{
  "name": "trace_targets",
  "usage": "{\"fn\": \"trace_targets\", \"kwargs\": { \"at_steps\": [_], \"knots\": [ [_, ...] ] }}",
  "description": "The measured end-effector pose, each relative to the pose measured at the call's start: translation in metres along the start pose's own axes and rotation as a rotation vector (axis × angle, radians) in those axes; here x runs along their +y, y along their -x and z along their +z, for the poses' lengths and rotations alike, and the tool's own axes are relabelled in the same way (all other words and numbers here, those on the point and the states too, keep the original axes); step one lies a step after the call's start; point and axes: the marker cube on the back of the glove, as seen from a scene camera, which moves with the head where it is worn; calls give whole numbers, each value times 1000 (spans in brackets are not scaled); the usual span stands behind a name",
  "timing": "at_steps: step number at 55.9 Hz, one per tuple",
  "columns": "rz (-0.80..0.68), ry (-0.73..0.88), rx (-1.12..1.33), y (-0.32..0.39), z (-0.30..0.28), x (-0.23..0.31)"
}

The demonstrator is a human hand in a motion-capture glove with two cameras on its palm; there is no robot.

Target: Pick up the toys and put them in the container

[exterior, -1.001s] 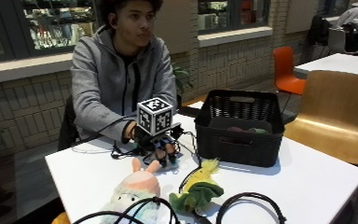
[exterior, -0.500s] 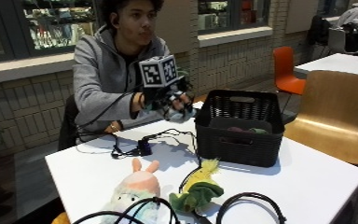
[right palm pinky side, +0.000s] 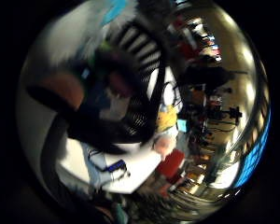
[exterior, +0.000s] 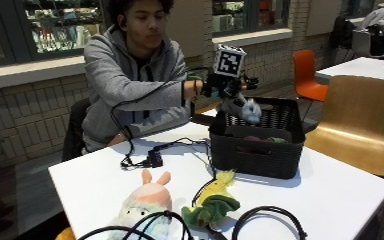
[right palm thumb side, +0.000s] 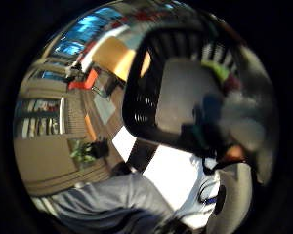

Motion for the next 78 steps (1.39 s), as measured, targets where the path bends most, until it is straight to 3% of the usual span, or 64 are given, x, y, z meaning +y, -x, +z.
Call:
{"fn": "trace_targets", "kwargs": {
  "at_steps": [4,9,16,23,28,37,47,53,57,61,69,78],
  "knots": [
    [3,-20,-9,-6,0,4],
    [157,-33,140,-26,5,8],
    [26,-35,109,-52,8,43],
    [185,-53,112,-105,16,81],
    [410,-34,77,-166,32,116],
    [680,54,-143,-265,66,182],
    [918,120,-326,-321,124,226],
    [1023,206,-458,-340,151,228],
    [1118,174,-639,-359,169,221],
    [1107,152,-787,-357,190,224],
    [1119,95,-723,-347,199,211],
    [1192,-103,-681,-343,199,201]
  ]
}}
